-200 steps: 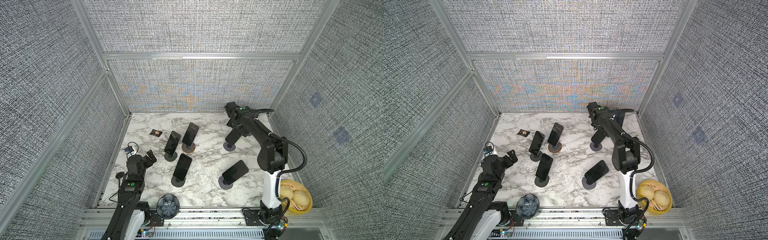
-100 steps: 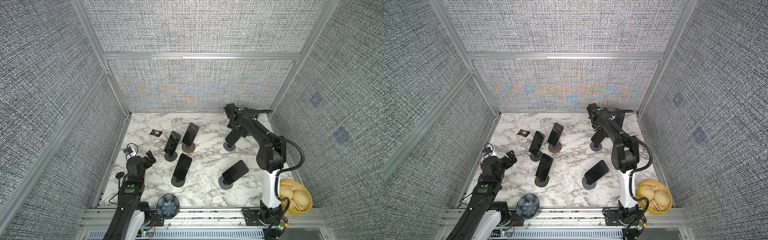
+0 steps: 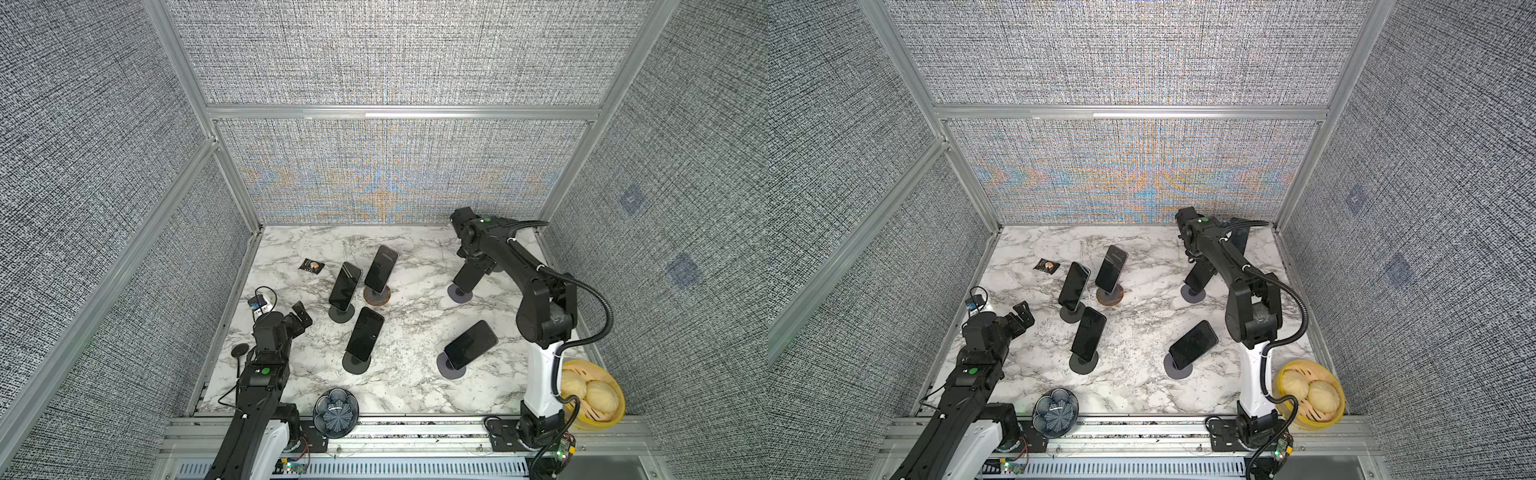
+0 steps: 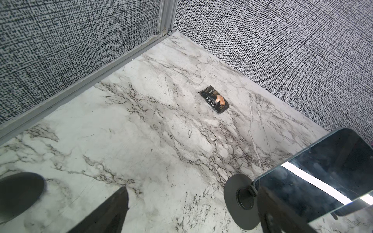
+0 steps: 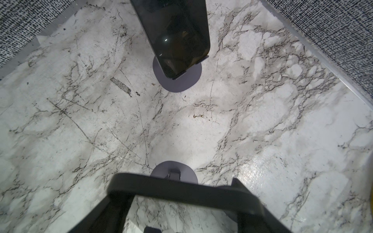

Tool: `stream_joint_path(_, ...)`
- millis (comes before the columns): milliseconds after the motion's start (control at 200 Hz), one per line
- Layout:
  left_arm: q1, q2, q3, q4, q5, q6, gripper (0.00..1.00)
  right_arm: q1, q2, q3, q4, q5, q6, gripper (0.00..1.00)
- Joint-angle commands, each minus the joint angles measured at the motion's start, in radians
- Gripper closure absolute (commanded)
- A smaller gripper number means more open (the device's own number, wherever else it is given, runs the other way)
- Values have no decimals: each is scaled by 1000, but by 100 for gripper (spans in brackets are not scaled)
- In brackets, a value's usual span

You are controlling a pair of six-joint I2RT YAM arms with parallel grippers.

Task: Remove the phone from the phone stand

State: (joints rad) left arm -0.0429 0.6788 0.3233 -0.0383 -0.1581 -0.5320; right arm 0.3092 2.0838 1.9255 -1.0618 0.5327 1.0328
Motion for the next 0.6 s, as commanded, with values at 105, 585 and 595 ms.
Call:
stream_joint_path(105,1,5,2,15,-12,-2,1,5,-32,-4,19,20,-38,27)
stream_joint_path(585,1,25,-2,33,-13,-2,1,37,-130,-11,103,-9,-224,27)
stream_joint_path(595,1,25,-3,35,-11,-2,1,40,-133,-11,107,-10,-232,28)
